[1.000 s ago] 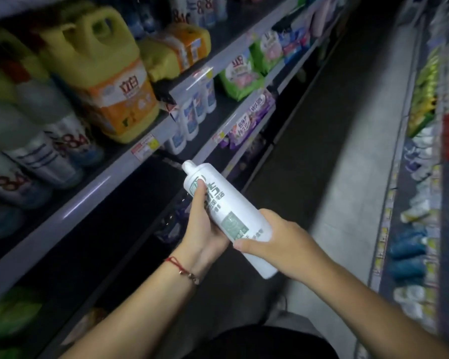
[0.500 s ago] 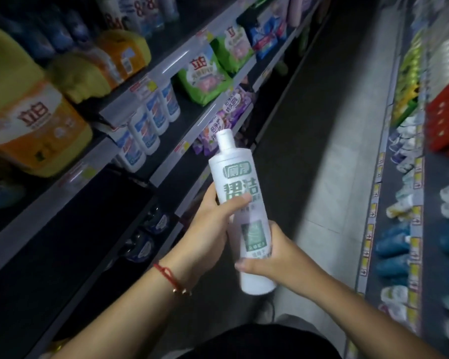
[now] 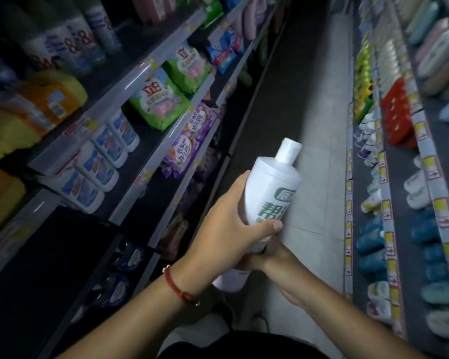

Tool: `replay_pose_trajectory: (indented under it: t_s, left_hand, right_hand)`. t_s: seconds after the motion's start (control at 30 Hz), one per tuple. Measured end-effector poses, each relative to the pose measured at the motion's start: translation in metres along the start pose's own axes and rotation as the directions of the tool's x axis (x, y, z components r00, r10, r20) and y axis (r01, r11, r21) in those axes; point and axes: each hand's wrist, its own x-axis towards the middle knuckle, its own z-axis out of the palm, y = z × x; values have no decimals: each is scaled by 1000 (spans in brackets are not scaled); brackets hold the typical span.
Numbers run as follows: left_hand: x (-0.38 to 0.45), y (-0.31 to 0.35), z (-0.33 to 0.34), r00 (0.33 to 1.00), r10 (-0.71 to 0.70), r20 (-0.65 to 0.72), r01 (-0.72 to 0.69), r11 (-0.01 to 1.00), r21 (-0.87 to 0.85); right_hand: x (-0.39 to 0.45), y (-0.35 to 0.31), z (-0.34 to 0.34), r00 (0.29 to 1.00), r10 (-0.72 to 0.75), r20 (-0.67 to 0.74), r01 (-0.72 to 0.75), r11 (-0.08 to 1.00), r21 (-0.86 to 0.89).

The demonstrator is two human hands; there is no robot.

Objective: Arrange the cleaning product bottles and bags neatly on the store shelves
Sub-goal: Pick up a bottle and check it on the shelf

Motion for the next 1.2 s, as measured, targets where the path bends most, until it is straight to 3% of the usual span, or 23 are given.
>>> replay_pose_trajectory:
  t_s: [0.1,0.3,0.43,0.63,0.9,1.2]
  left_hand:
    - [17,-1,-11,1000,12,14,-11,996,-91]
    - [61,-9,-56,996,8,-89,-29,972,-233]
    - [102,-10,-96,988,-2,-154,-46,949,-312]
    - [161,-10,-170,954,6,-299,-128,911,-393]
    - [185,21,-247,844,51,-534,-228,935,-271]
    - [213,68,-307,731,101,-675,-194,979,-64]
  right_hand:
    - [15,-20,-14,990,-142,-16,136,972,-190]
    - [66,-90,-39,983,-137,-121,45,824,-566]
    - [114,-154,-25,954,-277,-110,130,717,-685]
    - [193,-219,12,908,-418,39,314,614,-724]
    - [260,-283,59,841,-474,261,525,599,-605]
    - [313,-355,94,664,-564,492,747,471,-468]
